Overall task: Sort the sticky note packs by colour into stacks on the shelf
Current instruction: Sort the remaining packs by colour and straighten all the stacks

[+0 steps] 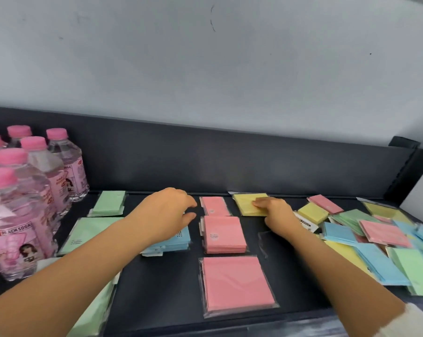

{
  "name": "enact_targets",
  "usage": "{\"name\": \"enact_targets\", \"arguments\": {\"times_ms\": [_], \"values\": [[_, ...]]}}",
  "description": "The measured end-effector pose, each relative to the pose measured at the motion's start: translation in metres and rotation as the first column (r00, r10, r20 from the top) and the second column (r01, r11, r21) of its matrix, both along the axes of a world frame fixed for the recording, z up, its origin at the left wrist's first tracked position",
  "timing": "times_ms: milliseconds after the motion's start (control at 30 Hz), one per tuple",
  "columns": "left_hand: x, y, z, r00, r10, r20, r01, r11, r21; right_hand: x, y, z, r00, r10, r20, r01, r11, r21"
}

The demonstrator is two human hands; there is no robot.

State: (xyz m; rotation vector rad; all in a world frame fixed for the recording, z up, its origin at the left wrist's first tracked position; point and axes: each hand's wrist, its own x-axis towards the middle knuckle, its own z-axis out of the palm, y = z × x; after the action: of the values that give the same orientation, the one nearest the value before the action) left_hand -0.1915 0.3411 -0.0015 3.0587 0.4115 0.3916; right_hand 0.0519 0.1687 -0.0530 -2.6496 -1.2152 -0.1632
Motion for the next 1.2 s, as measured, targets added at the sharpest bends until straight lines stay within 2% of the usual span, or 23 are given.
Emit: {"name": "enact_targets", "arguments": {"times_ms": [167, 367, 600, 733, 900, 1033, 1200], "values": [[0.004, -0.01, 0.0, 1.0, -0.029, 0.001, 0.029, 1.0, 0.011, -0.004, -0.006, 0.007, 0.996, 0.024, -0.082, -0.027, 0.999, -0.026], [0.014, -0.021, 0.01, 0.998, -0.069, 0.0, 0.069, 0.996, 0.064, -0.014, -0.039, 0.039, 0.999, -0.028, -0.026, 0.036, 0.939, 0.342], [0.049, -0.063, 0.014, 0.97, -0.243, 0.024, 0.241, 0.968, 0.073, -0.023, -0.119, 0.046, 0.982, -0.188, -0.024, 0.183, 0.906, 0.382], [0.066, -0.095, 0.007, 0.961, -0.275, 0.018, 0.273, 0.959, 0.076, -0.011, -0.159, 0.042, 0.972, -0.234, -0.006, 0.22, 0.903, 0.37], [0.102, -0.146, 0.007, 0.96, -0.274, 0.05, 0.27, 0.959, 0.082, 0.027, -0.215, 0.044, 0.985, -0.157, 0.07, 0.122, 0.925, 0.358], [0.145, -0.2, 0.002, 0.967, -0.228, 0.112, 0.23, 0.973, -0.008, 0.07, -0.27, 0.044, 0.996, -0.016, 0.093, -0.018, 0.937, 0.35], [0.202, -0.268, -0.009, 0.968, -0.212, 0.134, 0.223, 0.972, -0.076, 0.128, -0.332, 0.041, 0.999, -0.016, 0.045, -0.001, 0.935, 0.354]]}}
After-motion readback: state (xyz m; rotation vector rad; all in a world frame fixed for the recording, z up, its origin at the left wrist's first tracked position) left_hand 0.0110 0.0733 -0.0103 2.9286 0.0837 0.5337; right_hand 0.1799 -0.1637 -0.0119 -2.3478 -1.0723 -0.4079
